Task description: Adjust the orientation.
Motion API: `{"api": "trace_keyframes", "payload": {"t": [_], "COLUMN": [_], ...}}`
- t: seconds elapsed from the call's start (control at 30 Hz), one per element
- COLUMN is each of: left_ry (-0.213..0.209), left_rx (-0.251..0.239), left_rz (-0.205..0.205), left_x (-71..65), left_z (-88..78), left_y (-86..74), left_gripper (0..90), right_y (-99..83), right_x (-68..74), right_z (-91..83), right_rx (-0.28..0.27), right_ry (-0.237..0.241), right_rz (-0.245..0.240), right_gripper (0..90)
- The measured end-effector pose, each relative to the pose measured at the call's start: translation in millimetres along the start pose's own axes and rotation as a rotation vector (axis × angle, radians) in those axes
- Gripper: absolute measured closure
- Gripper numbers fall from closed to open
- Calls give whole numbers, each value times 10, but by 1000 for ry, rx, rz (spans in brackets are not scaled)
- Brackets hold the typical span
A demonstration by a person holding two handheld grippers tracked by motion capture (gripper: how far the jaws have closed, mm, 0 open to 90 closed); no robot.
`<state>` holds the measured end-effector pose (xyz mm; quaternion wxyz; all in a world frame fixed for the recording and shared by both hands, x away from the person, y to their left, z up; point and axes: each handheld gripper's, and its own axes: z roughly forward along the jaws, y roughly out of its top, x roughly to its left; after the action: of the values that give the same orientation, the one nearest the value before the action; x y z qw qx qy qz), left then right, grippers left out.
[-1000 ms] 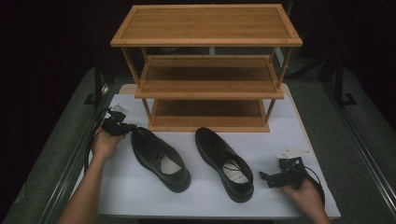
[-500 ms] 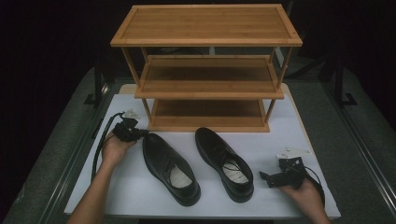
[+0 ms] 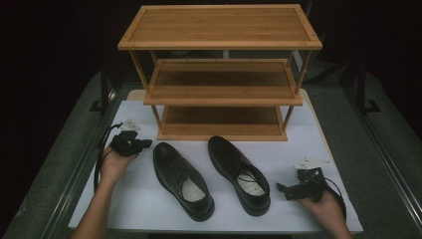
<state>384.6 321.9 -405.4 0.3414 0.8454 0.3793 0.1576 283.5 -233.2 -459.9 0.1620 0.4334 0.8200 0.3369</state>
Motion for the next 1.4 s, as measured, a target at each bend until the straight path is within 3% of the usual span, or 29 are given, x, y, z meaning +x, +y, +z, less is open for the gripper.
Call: {"api": "trace_keyframes", "payload": {"t": [0.1, 0.27, 0.43, 0.6, 0.7, 1.07, 1.4], "left_ry": [-20, -35, -68, -98, -123, -129, -123], "left_rx": [-16, -19, -9, -9, 23, 58, 61], "left_rz": [-8, -15, 9, 18, 45, 78, 79], "left_x": [-88, -247, -599, -799, -920, -949, -893], "left_z": [-155, -270, -379, -399, -344, -200, -114], "left_y": [-129, -306, -521, -602, -635, -564, -469], "left_gripper": [900, 900, 900, 900, 900, 900, 900], "right_y": [0, 0, 1, 0, 0, 0, 0], "right_x": [0, 1, 2, 2, 2, 1, 1], "right_z": [-1, 0, -1, -1, -1, -1, -1], "right_rx": [1, 1, 2, 2, 2, 2, 2], "right_ry": [-1, 0, -1, -1, -1, -1, -1], "right_rz": [-1, 0, 1, 1, 0, 0, 1], "right_gripper": [0, 0, 0, 0, 0, 0, 0]}}
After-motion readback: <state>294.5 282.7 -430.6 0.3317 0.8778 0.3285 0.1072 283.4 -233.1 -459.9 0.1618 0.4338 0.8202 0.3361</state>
